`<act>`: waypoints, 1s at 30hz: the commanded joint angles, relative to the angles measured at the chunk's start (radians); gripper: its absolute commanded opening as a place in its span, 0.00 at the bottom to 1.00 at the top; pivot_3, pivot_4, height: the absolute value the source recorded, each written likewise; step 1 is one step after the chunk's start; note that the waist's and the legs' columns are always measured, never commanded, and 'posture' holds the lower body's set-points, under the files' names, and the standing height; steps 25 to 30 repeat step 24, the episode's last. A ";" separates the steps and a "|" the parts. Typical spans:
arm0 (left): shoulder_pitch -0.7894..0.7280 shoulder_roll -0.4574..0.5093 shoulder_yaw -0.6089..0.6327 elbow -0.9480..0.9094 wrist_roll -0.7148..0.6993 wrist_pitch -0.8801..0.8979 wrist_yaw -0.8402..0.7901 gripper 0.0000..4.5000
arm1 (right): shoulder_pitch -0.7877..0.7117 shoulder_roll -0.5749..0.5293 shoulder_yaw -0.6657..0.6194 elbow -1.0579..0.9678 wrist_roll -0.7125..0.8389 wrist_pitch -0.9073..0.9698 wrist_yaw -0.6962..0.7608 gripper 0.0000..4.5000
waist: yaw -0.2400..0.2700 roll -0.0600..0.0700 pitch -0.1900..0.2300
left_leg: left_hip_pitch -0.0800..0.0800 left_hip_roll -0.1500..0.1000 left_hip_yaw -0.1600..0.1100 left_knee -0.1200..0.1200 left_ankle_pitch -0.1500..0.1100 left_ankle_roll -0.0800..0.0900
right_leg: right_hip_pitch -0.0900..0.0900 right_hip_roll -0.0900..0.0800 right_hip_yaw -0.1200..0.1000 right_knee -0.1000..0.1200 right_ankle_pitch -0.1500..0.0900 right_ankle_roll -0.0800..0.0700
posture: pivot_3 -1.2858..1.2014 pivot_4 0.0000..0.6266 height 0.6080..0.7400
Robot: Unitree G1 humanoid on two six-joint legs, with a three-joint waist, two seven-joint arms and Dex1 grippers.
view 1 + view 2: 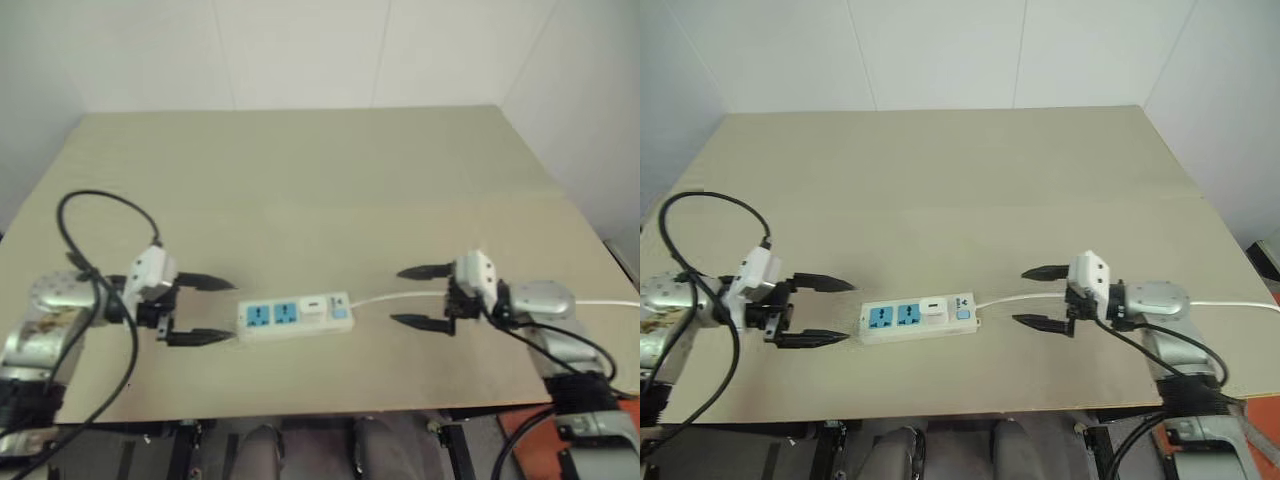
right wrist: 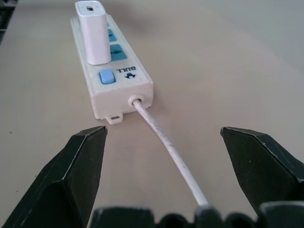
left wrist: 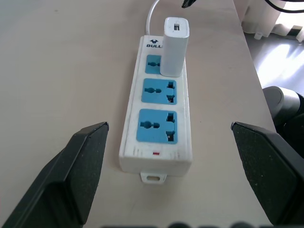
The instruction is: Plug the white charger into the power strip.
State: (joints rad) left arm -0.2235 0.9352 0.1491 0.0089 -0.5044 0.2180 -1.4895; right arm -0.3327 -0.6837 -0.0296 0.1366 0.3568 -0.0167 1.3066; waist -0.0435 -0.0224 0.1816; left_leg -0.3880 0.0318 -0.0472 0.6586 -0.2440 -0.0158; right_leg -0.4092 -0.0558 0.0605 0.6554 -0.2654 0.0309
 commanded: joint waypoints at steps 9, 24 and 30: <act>0.133 0.092 0.163 -0.071 -0.062 0.025 -0.029 1.00 | 0.096 -0.104 -0.126 -0.097 0.070 0.053 -0.026 1.00 | 0.001 0.000 0.001 | 0.000 0.000 0.001 0.000 0.000 0.000 | 0.000 0.000 0.000 0.000 0.000 0.000 | 0.52 0.24 1.00; 0.129 0.077 0.149 -0.077 -0.065 0.016 -0.017 1.00 | 0.108 -0.115 -0.132 -0.105 0.075 0.064 -0.051 1.00 | 0.001 -0.001 0.001 | 0.000 0.000 0.001 0.000 0.000 0.000 | 0.000 0.000 0.000 0.000 0.000 0.000 | 0.52 0.24 1.00; 0.129 0.077 0.149 -0.077 -0.065 0.016 -0.017 1.00 | 0.108 -0.115 -0.132 -0.105 0.075 0.064 -0.051 1.00 | 0.001 -0.001 0.001 | 0.000 0.000 0.001 0.000 0.000 0.000 | 0.000 0.000 0.000 0.000 0.000 0.000 | 0.52 0.24 1.00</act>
